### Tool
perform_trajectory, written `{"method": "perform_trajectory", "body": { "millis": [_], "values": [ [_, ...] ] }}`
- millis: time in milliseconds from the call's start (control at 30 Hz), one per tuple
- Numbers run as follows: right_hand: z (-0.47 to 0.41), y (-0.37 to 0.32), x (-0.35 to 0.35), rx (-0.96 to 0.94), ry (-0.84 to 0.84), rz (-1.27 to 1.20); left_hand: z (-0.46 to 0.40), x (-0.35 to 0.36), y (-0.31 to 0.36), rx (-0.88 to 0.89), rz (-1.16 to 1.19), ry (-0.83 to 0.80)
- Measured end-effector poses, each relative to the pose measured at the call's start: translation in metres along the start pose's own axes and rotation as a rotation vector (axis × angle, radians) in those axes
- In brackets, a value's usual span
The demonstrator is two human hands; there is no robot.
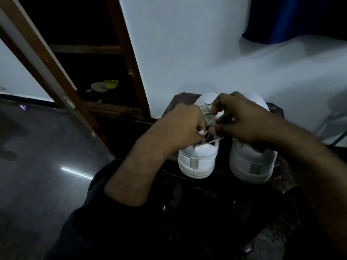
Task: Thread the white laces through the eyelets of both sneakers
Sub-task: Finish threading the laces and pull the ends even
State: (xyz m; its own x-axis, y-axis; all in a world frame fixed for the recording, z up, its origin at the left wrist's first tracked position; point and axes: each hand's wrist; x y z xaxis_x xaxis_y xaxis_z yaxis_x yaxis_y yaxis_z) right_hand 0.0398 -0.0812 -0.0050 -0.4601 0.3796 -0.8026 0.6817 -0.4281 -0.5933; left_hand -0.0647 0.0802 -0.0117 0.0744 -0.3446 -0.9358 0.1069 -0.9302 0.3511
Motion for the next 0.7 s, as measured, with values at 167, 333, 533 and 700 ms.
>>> {"method": "perform_trajectory", "body": {
  "millis": [167, 333, 533, 700],
  "values": [
    [0.019, -0.010, 0.015, 0.133, 0.134, 0.050, 0.001, 0.012, 0.006, -0.062, -0.041, 0.084],
    [0.046, -0.036, 0.029, 0.072, 0.252, 0.104, 0.030, 0.003, 0.010, -0.035, 0.203, 0.141],
    [0.045, -0.057, 0.034, -0.003, 0.133, 0.219, 0.045, 0.003, 0.017, -0.030, 0.205, 0.306],
    [0.049, -0.062, 0.020, 0.006, -0.056, 0.328, 0.054, 0.010, 0.004, 0.058, 0.361, 0.081]
  ]
}}
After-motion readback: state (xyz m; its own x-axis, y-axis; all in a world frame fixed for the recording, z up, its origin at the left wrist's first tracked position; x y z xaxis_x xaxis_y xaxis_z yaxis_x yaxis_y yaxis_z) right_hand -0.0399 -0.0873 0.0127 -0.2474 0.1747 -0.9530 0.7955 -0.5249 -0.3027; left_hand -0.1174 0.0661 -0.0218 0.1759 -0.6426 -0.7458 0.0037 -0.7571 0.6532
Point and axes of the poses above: each hand's wrist, its own z-axis away from the middle knuckle, its own x-axis out of the palm, y = z × x, and after that the axes turned 1 degree about -z, right-handed
